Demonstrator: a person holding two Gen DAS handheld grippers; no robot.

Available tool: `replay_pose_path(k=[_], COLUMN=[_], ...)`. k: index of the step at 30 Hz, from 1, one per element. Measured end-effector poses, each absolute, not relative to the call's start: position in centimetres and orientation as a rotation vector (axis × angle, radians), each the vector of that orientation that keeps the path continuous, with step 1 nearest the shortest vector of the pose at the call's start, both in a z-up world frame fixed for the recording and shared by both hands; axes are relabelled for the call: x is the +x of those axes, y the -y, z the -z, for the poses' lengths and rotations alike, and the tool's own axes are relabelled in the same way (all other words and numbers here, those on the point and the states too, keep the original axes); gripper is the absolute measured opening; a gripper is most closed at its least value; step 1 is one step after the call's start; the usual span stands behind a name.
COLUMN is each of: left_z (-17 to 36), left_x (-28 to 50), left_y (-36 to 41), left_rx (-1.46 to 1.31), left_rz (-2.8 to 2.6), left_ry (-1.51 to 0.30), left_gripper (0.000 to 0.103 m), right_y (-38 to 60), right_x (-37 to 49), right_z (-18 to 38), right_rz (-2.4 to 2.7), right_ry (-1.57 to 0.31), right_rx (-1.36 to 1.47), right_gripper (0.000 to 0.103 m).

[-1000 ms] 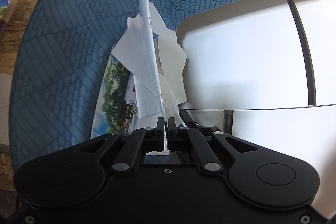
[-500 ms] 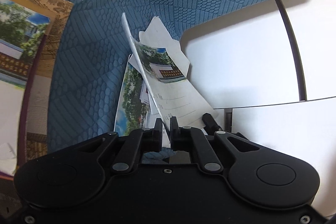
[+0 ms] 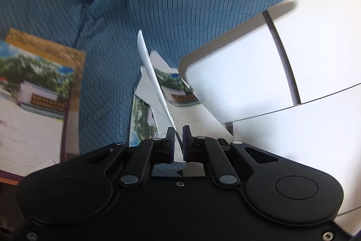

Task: Organize objects
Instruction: 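Carry the notebooks with the left tool and lower them onto the book stack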

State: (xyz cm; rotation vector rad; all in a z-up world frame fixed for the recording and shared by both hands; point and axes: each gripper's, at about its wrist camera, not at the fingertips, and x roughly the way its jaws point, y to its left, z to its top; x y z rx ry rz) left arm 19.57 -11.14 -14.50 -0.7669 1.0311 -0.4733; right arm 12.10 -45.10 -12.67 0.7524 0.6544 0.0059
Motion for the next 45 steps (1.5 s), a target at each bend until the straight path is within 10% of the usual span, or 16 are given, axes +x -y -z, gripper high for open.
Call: replay_pose_path(k=[29, 45], left_z=[8.2, 13.0], left_x=[13.8, 14.1], left_y=[-3.2, -8.2], left_rx=[-0.814, -0.815], left_rz=[0.433, 0.364], left_ry=[-0.866, -0.862], left_gripper=[0.006, 0.006], right_y=[30.3, 25.2], right_x=[10.2, 9.9], right_z=[3.3, 7.3], right_rz=[-0.185, -0.205], right_ry=[-0.597, -0.614], right_rx=[0.547, 0.525], right_gripper=[0.005, 0.006])
